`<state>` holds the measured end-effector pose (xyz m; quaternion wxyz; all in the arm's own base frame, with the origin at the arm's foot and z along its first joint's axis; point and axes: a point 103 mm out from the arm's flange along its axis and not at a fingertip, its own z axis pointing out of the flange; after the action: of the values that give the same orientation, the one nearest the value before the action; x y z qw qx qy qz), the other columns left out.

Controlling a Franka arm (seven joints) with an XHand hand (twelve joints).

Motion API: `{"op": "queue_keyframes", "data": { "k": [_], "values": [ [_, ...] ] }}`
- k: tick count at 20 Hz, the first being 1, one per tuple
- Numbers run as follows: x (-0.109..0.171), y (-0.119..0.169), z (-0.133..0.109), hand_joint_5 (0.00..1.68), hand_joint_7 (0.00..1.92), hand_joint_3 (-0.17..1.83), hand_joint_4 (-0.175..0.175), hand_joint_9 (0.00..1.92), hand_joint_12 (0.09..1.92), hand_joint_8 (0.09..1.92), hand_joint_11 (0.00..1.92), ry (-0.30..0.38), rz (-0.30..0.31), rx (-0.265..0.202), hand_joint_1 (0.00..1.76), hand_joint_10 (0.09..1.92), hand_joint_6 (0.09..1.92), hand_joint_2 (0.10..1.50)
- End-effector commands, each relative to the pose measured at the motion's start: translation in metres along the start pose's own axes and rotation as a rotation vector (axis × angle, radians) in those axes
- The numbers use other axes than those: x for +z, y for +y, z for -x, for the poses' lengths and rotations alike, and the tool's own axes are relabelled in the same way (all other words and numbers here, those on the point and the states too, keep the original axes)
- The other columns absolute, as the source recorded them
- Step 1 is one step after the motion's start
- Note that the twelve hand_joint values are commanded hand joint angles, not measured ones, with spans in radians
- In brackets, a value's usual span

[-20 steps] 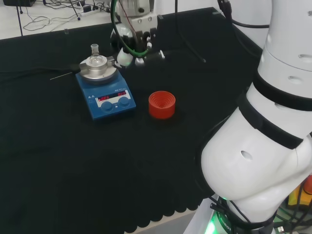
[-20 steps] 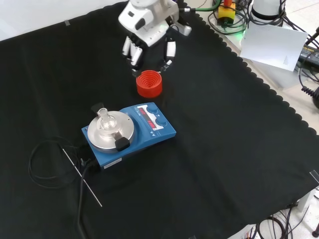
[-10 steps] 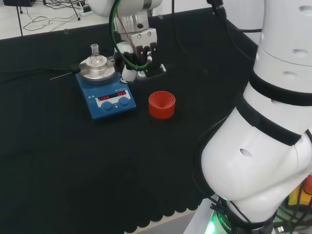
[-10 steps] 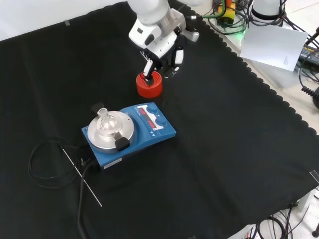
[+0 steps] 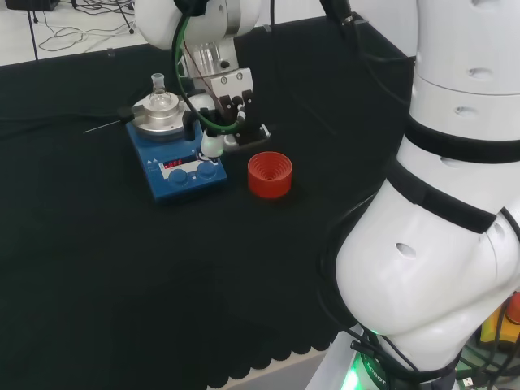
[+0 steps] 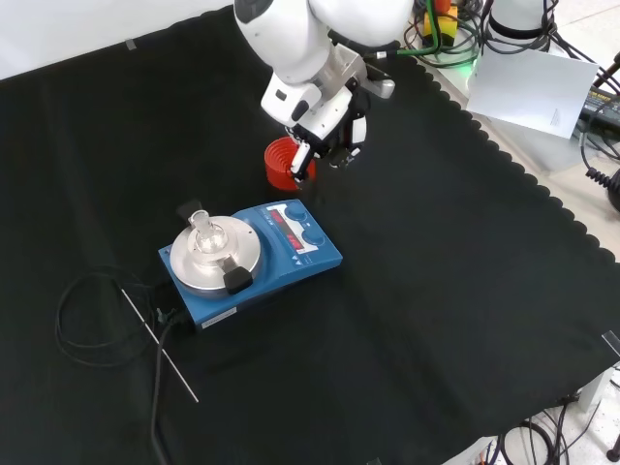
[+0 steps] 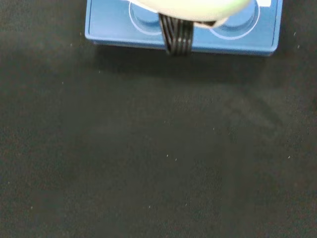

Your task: Turn on the heater.

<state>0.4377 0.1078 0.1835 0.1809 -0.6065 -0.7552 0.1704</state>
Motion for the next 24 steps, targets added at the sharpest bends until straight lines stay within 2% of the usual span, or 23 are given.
{"op": "queue_keyframes", "data": {
  "k": [1, 10, 16, 21, 24],
  "values": [
    [0.011, 0.005, 0.000, 0.36, 1.69, 1.05, -0.092, 1.77, 1.41, 1.55, 1.44, 0.016, -0.061, -0.017, 1.46, 1.53, 0.91, 0.69],
    [0.022, 0.017, -0.007, 0.23, 1.69, 1.09, -0.047, 1.77, 1.42, 1.53, 1.44, 0.000, -0.166, -0.031, 1.48, 1.53, 0.78, 0.67],
    [0.027, 0.020, -0.005, 0.24, 1.69, 1.10, -0.036, 1.77, 1.43, 1.53, 1.44, 0.007, -0.194, -0.041, 1.48, 1.53, 0.64, 0.67],
    [0.025, 0.018, -0.002, 0.25, 1.69, 1.10, -0.032, 1.77, 1.43, 1.53, 1.43, 0.044, -0.197, -0.044, 1.48, 1.53, 0.63, 0.67],
    [0.028, 0.018, -0.003, 0.26, 1.69, 1.10, -0.032, 1.77, 1.42, 1.53, 1.43, 0.031, -0.203, -0.048, 1.48, 1.53, 0.63, 0.67]
  ]
}}
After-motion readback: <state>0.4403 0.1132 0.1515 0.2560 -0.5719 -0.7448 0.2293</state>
